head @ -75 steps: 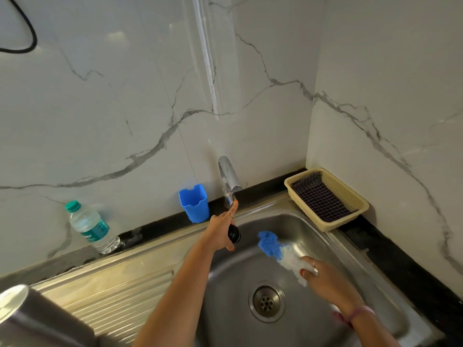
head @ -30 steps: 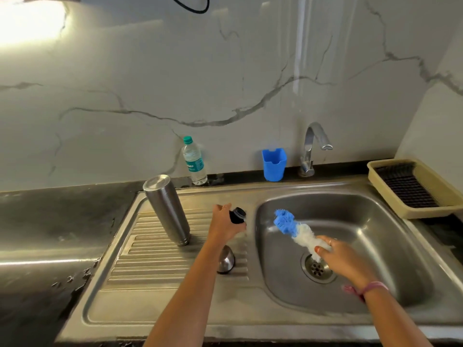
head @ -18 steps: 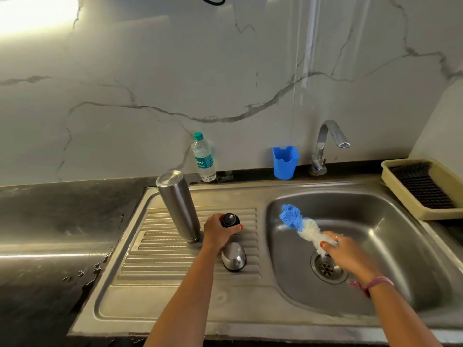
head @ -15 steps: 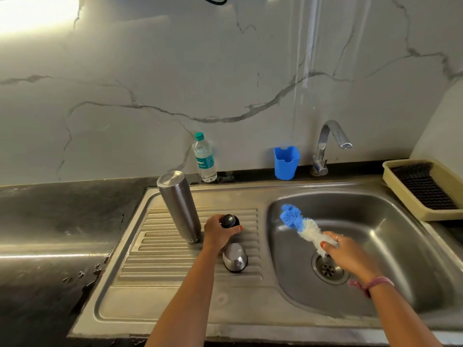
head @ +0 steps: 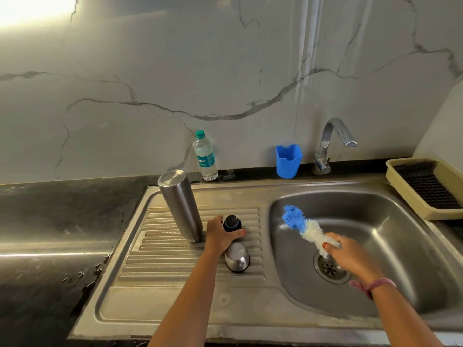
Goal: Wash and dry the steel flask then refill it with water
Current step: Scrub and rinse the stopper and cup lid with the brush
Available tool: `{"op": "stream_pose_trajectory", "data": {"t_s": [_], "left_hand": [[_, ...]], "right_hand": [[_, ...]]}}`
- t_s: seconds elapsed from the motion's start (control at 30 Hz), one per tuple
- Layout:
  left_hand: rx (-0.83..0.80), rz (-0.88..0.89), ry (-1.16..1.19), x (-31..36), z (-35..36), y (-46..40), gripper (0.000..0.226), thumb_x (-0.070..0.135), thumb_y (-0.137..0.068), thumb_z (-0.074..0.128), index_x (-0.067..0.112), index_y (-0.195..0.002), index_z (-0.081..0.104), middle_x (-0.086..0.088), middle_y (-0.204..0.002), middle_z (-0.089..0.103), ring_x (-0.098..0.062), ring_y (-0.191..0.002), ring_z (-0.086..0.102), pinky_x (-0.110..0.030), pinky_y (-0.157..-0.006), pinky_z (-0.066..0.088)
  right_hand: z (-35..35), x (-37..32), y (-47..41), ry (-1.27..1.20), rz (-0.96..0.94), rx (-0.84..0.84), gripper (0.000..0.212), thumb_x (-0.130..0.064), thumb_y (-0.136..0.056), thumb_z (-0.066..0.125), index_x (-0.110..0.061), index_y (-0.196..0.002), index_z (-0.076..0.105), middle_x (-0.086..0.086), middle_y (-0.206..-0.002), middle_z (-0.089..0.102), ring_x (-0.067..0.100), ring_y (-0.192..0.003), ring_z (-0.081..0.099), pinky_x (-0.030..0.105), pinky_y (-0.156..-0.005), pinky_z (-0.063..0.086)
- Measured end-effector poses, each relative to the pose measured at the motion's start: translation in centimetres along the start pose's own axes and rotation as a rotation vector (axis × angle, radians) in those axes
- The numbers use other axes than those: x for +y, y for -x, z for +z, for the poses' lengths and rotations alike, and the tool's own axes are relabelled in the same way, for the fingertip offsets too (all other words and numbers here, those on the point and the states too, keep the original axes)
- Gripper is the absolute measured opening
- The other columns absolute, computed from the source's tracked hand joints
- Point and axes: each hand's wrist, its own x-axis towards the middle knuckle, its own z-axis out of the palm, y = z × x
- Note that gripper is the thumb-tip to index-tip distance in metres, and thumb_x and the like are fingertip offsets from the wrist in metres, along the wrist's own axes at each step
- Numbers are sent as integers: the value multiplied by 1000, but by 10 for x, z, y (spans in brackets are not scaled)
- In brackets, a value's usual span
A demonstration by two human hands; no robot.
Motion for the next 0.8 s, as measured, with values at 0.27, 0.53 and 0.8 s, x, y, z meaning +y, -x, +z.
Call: {"op": "stream_pose_trajectory", "data": {"t_s": [0.27, 0.53, 0.8], "left_hand": [[2, -61, 222, -12, 0, 48, 73, 44, -76, 83, 16, -134, 49, 6, -115, 54, -9, -103, 55, -24, -91, 44], [-16, -24, 85, -25, 8, 76, 116, 66, -52, 85, 13, -146, 40, -1, -133, 44, -20, -124, 48, -41, -107, 44], [3, 51, -55, -25, 15, 79, 87, 34, -66, 90, 14, -140, 49, -4, -133, 47, -23, -129, 43, -31, -109, 34]], "right_hand": [[4, 9, -4, -11, 22, 3, 39, -28, -100, 49, -24, -138, 50, 7, -123, 62, 16, -89, 53, 28, -78, 40], [7, 13, -6, -54, 8, -1, 38, -26, -99, 51, -22, -136, 52, 7, -126, 60, 16, -94, 50, 29, -85, 40], [-6, 26, -2, -27, 50, -14, 40, -30, -98, 50, -24, -138, 50, 5, -123, 63, 18, -97, 58, 33, -87, 46]]}}
